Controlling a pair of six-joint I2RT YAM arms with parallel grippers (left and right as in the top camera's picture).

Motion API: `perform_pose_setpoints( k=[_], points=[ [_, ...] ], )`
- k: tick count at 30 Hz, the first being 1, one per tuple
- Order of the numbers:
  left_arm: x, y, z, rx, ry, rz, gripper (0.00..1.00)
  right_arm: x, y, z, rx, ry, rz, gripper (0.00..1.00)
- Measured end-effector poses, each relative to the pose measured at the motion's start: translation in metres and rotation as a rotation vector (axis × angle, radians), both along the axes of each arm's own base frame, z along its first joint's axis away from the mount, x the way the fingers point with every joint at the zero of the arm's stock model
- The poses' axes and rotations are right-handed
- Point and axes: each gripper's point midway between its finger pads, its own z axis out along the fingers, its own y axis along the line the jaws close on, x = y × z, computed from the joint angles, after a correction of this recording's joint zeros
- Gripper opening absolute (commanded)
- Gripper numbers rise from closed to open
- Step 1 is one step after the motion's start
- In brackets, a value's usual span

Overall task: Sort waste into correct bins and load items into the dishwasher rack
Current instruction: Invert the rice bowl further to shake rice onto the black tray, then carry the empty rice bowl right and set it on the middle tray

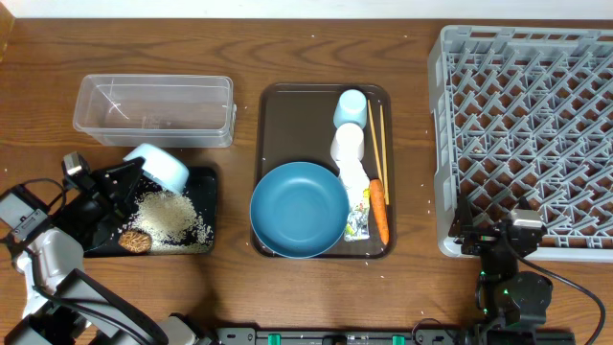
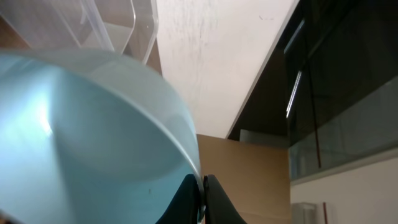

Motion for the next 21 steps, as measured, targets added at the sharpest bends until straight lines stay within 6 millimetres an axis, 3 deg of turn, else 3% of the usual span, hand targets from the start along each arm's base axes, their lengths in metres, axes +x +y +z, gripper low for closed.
perform_pose_setpoints(
  k=[15,21],
  points=[
    [0.005,-0.007,0.002,0.022,-0.02,-0.029,0.06,0.0,0.0,0.0,0.0,0.0,0.0,0.99],
    [0.007,-0.02,0.007,0.039,-0.036,-0.067,0.06,0.0,0.0,0.0,0.0,0.0,0.0,0.99]
  ],
)
